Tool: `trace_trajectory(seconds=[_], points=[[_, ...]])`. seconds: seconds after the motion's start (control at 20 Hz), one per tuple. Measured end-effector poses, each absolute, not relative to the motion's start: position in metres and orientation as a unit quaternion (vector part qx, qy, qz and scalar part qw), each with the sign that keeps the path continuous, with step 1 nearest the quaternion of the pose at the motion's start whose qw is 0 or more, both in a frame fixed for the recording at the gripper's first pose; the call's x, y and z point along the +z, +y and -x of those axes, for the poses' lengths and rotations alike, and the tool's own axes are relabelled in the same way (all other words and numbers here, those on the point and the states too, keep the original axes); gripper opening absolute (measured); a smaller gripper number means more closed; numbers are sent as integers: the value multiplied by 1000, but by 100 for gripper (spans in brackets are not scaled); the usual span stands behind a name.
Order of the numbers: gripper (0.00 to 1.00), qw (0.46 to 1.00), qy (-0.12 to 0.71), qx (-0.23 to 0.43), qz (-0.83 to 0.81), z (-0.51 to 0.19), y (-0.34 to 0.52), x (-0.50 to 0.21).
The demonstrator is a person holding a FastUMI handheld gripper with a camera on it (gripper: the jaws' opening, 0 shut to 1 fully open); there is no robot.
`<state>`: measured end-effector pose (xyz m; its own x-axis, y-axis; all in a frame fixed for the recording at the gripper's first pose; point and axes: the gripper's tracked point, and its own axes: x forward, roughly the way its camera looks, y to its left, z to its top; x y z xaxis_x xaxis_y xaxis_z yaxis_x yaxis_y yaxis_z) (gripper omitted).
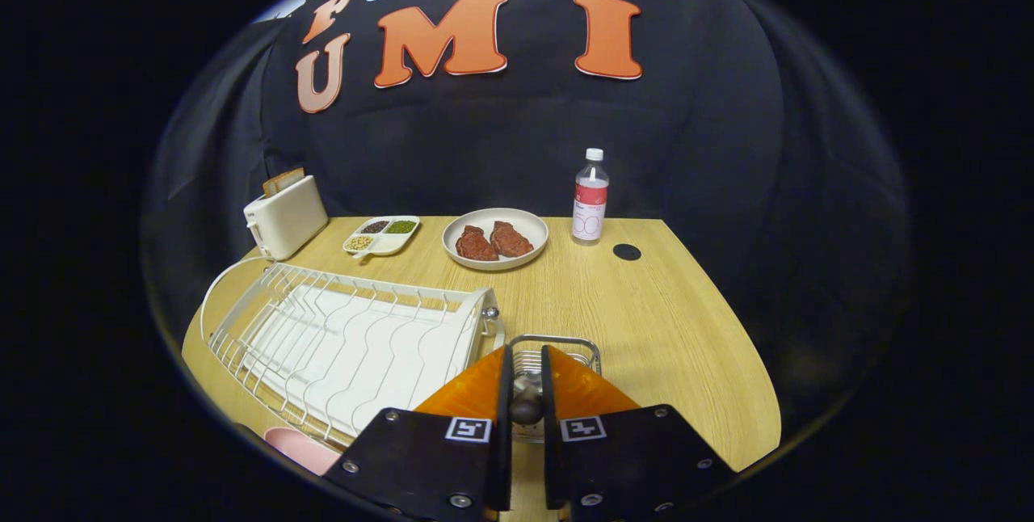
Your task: Take the plate from the dish rack, then take the spoon from the basket and place it into the plate.
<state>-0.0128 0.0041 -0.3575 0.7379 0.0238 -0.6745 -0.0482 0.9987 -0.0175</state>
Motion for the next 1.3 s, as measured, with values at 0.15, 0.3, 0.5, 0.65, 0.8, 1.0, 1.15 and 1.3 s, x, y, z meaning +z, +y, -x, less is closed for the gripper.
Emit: trace_trajectory(seconds=[0.15, 0.3, 0.5, 0.65, 0.8, 1.0, 1.15, 1.3], points=[[17, 930, 367, 18, 18, 4, 6, -364], [17, 925, 379, 15, 19, 4, 7, -365], [14, 932, 363, 15, 10, 1, 5, -341], [13, 938, 346, 11, 8, -2, 3, -317], [14, 945, 327, 14, 13, -3, 1, -288], [13, 952, 305, 31, 15, 3, 9, -250], [13, 956, 291, 49, 1, 12, 24, -227], [13, 956, 283, 76, -11, 25, 47, -216]])
